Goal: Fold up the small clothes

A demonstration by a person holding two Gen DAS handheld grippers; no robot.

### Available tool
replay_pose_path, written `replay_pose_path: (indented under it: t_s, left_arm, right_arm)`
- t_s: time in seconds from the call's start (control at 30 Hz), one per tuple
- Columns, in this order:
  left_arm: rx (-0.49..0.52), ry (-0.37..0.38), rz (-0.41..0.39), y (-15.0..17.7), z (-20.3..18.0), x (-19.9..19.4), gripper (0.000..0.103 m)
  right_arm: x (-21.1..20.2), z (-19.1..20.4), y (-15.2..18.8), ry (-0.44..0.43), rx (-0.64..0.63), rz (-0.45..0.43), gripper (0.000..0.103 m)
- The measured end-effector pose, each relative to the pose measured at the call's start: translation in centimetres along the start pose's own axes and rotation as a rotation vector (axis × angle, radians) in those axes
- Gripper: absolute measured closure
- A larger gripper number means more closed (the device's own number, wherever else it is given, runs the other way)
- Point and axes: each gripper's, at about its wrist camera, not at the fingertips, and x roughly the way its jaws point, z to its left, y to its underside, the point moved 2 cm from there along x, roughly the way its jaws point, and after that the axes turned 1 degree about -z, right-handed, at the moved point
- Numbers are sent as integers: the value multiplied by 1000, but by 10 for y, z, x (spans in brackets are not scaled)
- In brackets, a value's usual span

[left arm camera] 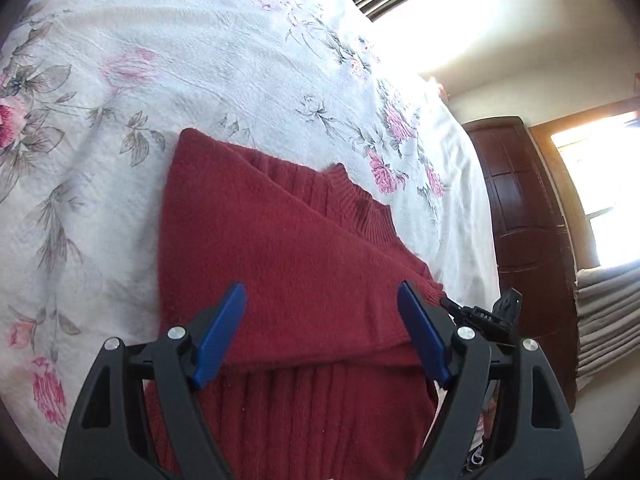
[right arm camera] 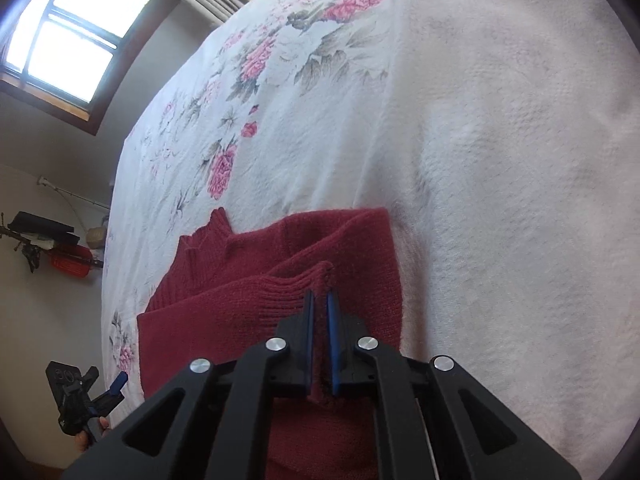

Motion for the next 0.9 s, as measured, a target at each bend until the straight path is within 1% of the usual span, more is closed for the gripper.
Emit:
replay_pose_path:
  t_s: [0.1, 0.13, 0.23, 0.27, 0.3, 0.33, 0.4, 0.47, 0.5, 0.53, 0.6, 0.63, 0.67, 0.7, 0.73, 0.77, 0.8, 0.83, 0.87, 0.9]
  left_arm:
    - [5, -24, 20, -6, 1, 11, 25]
    - [9, -23, 27, -6, 0, 13, 25]
    - [23, 34, 40, -5, -3, 14, 25]
    - [24, 55, 45, -5, -3, 16, 25]
    - [26, 68, 49, -4, -2, 17, 25]
    - [28, 64, 55, -4, 1, 20, 25]
    - [20, 22, 92, 0, 9, 31, 25]
    - [14, -51, 141, 5, 23, 48, 28]
    - [17, -71, 150, 6, 28, 53, 32]
    - [16, -66, 148, 6, 31, 54, 35]
    - [-9, -58, 138, 3, 31, 49, 38]
    - [-2, -45, 125, 3, 27, 42, 39]
    - [24, -21, 114, 5, 21, 36, 38]
    - [59, -2, 112, 9, 15, 31, 37]
    - [90, -1, 114, 13, 11, 29, 36]
    - [109, -23, 124, 17, 10, 30, 35]
    - [124, -69, 141, 21, 13, 35, 34]
    - [136, -113, 158, 25, 19, 41, 31]
    - [141, -122, 167, 27, 23, 45, 32]
    - [143, -122, 159, 29, 24, 44, 32]
  right_arm:
    - [12, -4, 6, 7, -22, 60, 96]
    - [10, -4, 6, -2, -28, 59, 92]
    - [-14, 0, 5, -16, -39, -15, 89]
    - [-23, 5, 8, -44, -51, -31, 89]
    - [-27, 12, 12, -74, -69, -28, 89]
    - [-28, 18, 17, -86, -98, -13, 89]
    - [-19, 23, 28, -72, -135, 32, 89]
    - [-4, 15, 36, -38, -131, 80, 90]
    - [2, 8, 37, -5, -134, 83, 96]
    - [7, 3, 38, 17, -137, 86, 103]
    - [5, -4, 38, -9, -101, 91, 103]
    - [0, -2, 39, -26, -99, 81, 101]
    - [-6, 2, 40, -39, -114, 68, 98]
    - [-11, 5, 41, -50, -128, 60, 98]
    - [-14, 7, 43, -62, -135, 57, 98]
    - [-14, 7, 43, -60, -137, 58, 98]
    - [-11, 6, 43, -48, -138, 64, 98]
    - [-5, 2, 43, -30, -133, 77, 100]
    - [2, -4, 44, -21, -118, 96, 100]
    - [5, -8, 45, -25, -102, 103, 102]
